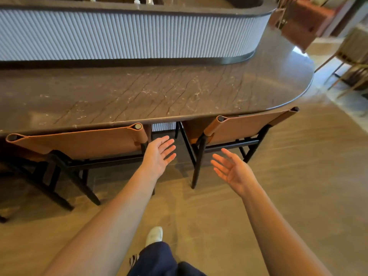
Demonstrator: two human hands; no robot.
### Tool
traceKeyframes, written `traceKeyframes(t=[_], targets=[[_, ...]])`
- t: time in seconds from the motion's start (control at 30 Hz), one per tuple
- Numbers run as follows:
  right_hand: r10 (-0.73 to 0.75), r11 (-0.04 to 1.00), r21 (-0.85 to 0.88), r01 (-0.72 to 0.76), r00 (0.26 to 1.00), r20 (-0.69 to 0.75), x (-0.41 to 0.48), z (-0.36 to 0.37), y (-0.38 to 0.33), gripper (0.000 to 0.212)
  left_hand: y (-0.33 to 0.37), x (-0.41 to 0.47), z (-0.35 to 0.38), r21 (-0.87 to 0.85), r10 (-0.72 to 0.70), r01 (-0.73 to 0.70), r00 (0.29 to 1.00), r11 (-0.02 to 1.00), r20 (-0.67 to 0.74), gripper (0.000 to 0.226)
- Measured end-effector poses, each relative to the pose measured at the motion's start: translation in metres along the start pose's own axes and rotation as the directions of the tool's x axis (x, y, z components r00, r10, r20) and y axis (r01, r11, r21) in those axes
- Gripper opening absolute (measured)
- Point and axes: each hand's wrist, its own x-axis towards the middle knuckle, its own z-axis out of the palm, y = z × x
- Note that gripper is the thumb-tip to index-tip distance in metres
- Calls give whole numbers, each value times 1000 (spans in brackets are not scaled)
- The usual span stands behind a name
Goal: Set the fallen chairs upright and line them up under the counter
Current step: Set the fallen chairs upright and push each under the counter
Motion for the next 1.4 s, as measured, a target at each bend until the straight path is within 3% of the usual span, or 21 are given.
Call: traceKeyframes(t=[0.33,0.47,0.73,0.8,0.9,1.03,1.13,1.23,1.3,1.4], targets=[[-54,996,63,62,990,-132,45,-82,-78,30,-59,64,144,203,-160,136,981,970,108,28],[50,989,146,-25,984,-170,80,-102,-126,27,-69,109,195,162,-237,217,964,963,117,43],[129,979,186,-87,965,-227,147,-132,-190,34,-86,165,272,169,-400,398,916,902,-24,70],[160,976,182,-118,960,-232,163,-141,-196,35,-93,172,284,94,-412,417,908,904,-72,76],[201,969,187,-159,951,-234,191,-153,-207,42,-99,189,290,-66,-379,373,920,925,-102,77],[238,965,165,-203,942,-235,230,-166,-226,52,-110,211,293,-156,-349,324,922,933,-170,63],[281,958,126,-257,929,-242,257,-177,-243,37,-119,224,304,-269,-335,270,912,925,-238,51],[294,948,-47,-316,921,-256,285,-191,-263,30,-122,235,317,-425,-306,153,897,892,-319,37],[281,930,-153,-334,915,-291,297,-200,-272,34,-123,239,322,-461,-284,90,884,883,-372,28],[316,925,-118,-360,905,-285,313,-210,-282,33,-125,245,323,-426,-271,60,849,903,-453,27]])
